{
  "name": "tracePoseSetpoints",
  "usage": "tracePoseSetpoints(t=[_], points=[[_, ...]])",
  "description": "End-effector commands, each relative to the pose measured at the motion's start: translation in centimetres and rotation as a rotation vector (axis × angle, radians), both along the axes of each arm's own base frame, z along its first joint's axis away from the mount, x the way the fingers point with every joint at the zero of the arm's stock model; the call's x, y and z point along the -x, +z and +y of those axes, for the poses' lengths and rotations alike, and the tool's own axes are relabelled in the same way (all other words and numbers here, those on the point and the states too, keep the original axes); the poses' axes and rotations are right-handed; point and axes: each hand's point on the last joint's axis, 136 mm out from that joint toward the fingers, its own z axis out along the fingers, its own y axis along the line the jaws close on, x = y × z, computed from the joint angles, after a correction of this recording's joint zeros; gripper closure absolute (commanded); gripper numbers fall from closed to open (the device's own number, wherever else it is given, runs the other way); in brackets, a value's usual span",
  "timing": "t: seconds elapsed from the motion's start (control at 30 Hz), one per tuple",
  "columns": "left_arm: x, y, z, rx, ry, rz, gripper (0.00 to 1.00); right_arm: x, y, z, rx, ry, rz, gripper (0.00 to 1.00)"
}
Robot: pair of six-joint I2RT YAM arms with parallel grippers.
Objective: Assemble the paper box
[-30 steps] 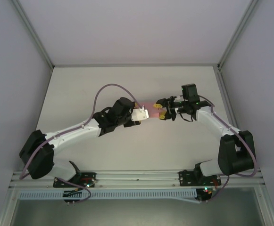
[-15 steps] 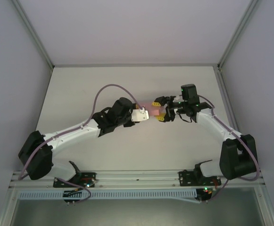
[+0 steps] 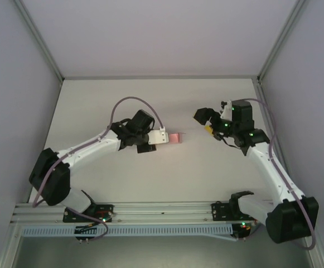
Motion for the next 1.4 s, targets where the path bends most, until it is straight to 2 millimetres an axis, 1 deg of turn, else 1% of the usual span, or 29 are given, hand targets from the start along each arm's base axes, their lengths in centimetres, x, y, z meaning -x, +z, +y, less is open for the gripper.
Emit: tracePoseSetpoints(t=[0.0,0.03,0.1,0.17,0.23,0.3,0.33,0.37,0.4,0.47,0.5,0.6,0.73,0.9,0.97,1.03,1.07,1.13,1.17,1.27,1.33,1.37], points=[[0.3,-1.0,1.2,-0.029,0.041,0.155,0.60,0.1,3.2,1.2,0.059,0.176,-0.420,0.00],[0.0,-1.4,1.4,-0.043,0.051,0.165,0.58,0.4,3.6,1.6,0.041,0.203,-0.489,0.00],[-0.6,-2.0,1.8,-0.071,0.080,0.179,0.57,0.5,3.8,1.9,0.046,0.224,-0.568,0.00],[-0.8,-2.8,2.2,-0.089,0.086,0.208,0.56,0.8,3.2,2.6,0.071,0.288,-0.590,0.00],[-1.3,-3.3,2.4,-0.107,0.095,0.229,0.55,1.4,2.6,3.8,0.112,0.370,-0.604,0.03],[-1.5,-3.6,2.3,-0.122,0.096,0.258,0.55,1.8,1.3,4.8,0.205,0.440,-0.616,0.05],[-1.5,-3.9,2.2,-0.130,0.094,0.272,0.54,1.7,0.4,5.3,0.267,0.468,-0.625,0.05],[-1.5,-4.1,2.1,-0.139,0.091,0.282,0.53,1.5,-0.5,5.6,0.325,0.478,-0.617,0.07],[-1.7,-4.3,2.1,-0.145,0.089,0.289,0.53,1.1,-1.6,5.7,0.385,0.483,-0.599,0.11],[-1.8,-4.6,2.1,-0.156,0.089,0.300,0.53,0.1,-3.5,5.4,0.467,0.482,-0.529,0.16],[-1.8,-4.9,2.1,-0.165,0.089,0.310,0.52,-0.3,-4.4,5.5,0.487,0.495,-0.499,0.23],[-1.7,-5.1,1.9,-0.171,0.068,0.321,0.52,-0.5,-6.2,6.3,0.492,0.578,-0.482,0.27],[-1.7,-4.7,1.5,-0.157,0.046,0.337,0.52,-0.5,-7.3,7.2,0.515,0.689,-0.509,0.28],[-1.6,-4.9,1.5,-0.166,0.036,0.351,0.52,-3.0,-9.0,7.2,0.596,0.685,-0.491,0.31],[-1.8,-5.1,1.7,-0.169,0.044,0.351,0.52,-3.2,-9.3,7.7,0.591,0.720,-0.487,0.34],[-1.9,-5.1,1.6,-0.167,0.050,0.355,0.52,-3.2,-9.7,8.1,0.586,0.748,-0.461,0.42],[-1.9,-5.1,1.6,-0.165,0.049,0.354,0.52,-3.1,-9.9,8.3,0.586,0.763,-0.450,0.43],[-1.9,-5.1,1.5,-0.159,0.045,0.355,0.52,-3.0,-10.3,8.7,0.586,0.782,-0.441,0.56],[-1.9,-5.0,1.5,-0.158,0.045,0.353,0.52,-2.9,-10.4,8.8,0.587,0.792,-0.439,0.58],[-1.9,-4.8,1.4,-0.152,0.041,0.349,0.52,-3.4,-10.4,9.2,0.588,0.778,-0.449,0.55],[-2.0,-4.6,1.3,-0.149,0.041,0.346,0.52,-3.8,-10.1,9.3,0.588,0.762,-0.460,0.63],[-2.0,-4.5,1.3,-0.146,0.040,0.345,0.52,-3.9,-10.0,9.4,0.588,0.759,-0.461,0.70]])
